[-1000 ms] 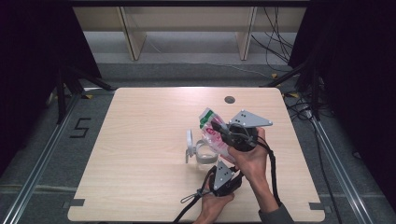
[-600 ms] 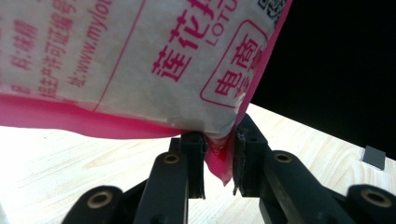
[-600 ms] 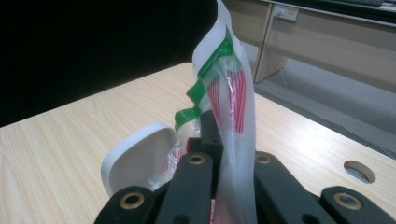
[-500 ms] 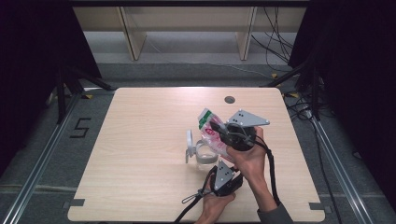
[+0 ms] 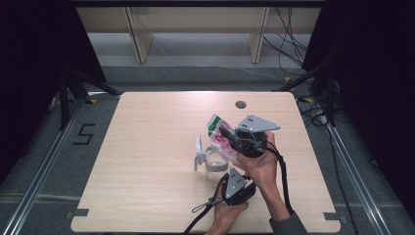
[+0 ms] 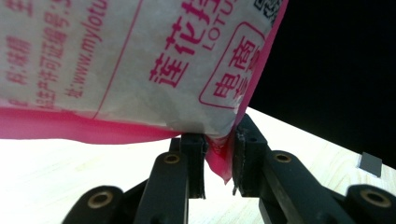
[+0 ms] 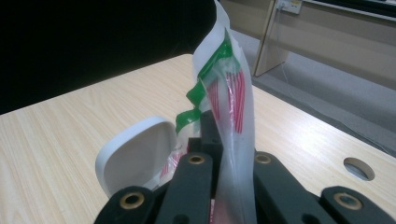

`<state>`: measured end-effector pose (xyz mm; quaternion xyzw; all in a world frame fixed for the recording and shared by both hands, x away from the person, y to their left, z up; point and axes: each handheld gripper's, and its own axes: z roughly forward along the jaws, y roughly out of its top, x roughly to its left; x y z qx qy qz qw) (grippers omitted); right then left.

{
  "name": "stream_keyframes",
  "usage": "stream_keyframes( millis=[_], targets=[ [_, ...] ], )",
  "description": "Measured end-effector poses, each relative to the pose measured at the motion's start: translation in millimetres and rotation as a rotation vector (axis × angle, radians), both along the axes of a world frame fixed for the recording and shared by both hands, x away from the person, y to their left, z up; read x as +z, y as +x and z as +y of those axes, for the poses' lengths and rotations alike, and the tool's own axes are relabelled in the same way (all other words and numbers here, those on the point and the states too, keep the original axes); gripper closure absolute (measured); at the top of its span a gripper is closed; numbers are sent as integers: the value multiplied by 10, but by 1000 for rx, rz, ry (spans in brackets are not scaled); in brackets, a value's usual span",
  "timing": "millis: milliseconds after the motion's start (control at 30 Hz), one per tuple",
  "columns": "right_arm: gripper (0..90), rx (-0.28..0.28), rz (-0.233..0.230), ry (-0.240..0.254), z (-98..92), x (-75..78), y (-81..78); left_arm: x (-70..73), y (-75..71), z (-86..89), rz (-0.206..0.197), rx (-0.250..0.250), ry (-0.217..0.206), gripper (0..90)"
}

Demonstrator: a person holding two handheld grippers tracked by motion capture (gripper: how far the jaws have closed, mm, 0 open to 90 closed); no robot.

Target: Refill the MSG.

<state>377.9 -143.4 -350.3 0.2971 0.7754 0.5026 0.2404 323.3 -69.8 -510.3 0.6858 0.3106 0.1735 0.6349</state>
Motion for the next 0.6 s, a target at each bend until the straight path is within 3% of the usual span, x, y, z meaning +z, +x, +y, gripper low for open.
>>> stream_keyframes(
  millis=[33,200,233,333,600],
  targets=[
    [900,6,22,-8,2,11,-11,3,3,0,1,-1,0,764],
    [900,1,15,-13,11,18,-9,10,8,-6,-3,1,1,764],
    [900,1,-4,-15,18,12,7,9,7,-9,-6,1,0,764],
    [900,-2,16,-8,26,13,0,10,11,-9,-4,2,-3,764],
    [900,15,12,-20,36,19,9,19,17,-13,-5,0,-10,764]
  ],
)
